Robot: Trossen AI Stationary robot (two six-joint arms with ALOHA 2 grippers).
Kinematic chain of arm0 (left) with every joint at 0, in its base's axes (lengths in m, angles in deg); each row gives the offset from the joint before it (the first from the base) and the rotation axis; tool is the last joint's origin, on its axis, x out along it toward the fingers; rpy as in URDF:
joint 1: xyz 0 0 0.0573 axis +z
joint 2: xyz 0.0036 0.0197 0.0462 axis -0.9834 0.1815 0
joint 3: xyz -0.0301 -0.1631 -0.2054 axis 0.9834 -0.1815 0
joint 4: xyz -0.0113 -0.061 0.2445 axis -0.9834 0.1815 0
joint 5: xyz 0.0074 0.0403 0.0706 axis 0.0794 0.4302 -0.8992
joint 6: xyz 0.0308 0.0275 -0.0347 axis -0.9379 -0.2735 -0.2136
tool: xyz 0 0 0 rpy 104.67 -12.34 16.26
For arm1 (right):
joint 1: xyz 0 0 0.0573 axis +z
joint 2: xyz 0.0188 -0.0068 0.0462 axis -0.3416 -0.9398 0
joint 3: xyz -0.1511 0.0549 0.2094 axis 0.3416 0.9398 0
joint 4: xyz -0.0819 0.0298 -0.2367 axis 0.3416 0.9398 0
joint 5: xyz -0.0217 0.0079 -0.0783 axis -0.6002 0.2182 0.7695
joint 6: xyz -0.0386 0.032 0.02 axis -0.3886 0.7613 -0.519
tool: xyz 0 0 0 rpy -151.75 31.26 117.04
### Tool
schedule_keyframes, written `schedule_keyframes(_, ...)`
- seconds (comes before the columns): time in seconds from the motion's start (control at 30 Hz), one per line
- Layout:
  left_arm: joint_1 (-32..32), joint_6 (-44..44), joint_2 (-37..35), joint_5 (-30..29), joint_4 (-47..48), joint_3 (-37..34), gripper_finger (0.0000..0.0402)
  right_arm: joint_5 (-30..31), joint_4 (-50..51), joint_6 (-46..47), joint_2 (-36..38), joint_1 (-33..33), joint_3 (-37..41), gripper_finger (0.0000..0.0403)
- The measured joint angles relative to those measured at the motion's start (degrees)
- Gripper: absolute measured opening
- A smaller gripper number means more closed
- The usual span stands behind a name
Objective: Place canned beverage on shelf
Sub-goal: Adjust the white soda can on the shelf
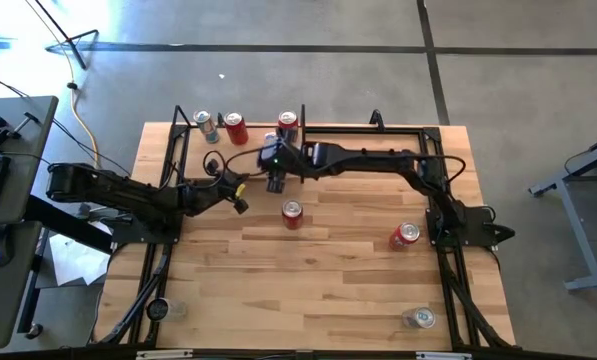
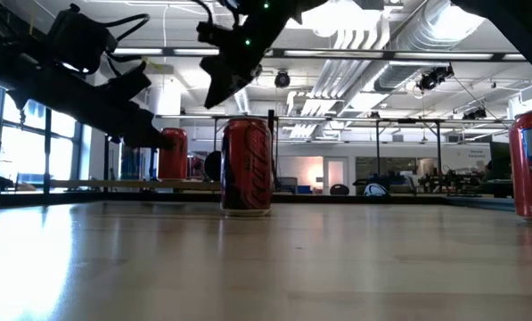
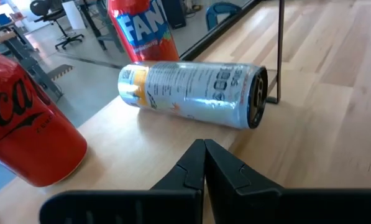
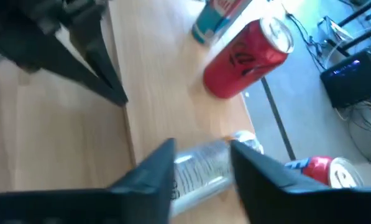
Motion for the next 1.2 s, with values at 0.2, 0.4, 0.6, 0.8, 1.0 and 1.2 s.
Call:
schedule_keyframes(0.2, 0.0, 0.0, 0.0, 0.6, -0.4, 0.0, 0.0000, -1.6, 1.3, 0.0, -0.4, -1.3, -3.2, 0.0012)
schedule_keyframes(0.4, 0.0, -0.4, -1.1, 0.6, -1.3, 0.0, 0.0000, -2.4, 13.0, 1.6, -8.0, -1.9, -18.4, 0.0013)
schedule_keyframes(0.6, -0.9, -0.4, -3.3, 0.3, -1.2, -0.2, 0.0000, -11.2, 18.0, 2.6, -7.4, -3.4, -15.8, 0.0001)
schedule_keyframes(0.8, -1.3, -0.6, -4.8, -0.2, -0.3, -0.2, 0.0000, -7.5, 19.2, 3.7, -10.9, -6.0, -14.9, 0.0000)
schedule_keyframes(1.0, -1.3, -0.4, -4.7, -1.5, 0.9, -0.3, 0.0000, -5.8, 16.6, 4.5, -13.5, -6.5, -15.0, 0.0000)
schedule_keyframes(1.2, -1.3, -0.4, -4.8, -2.0, 1.3, -0.3, 0.0000, -5.3, 17.1, 5.1, -14.2, -6.7, -15.1, 0.0000)
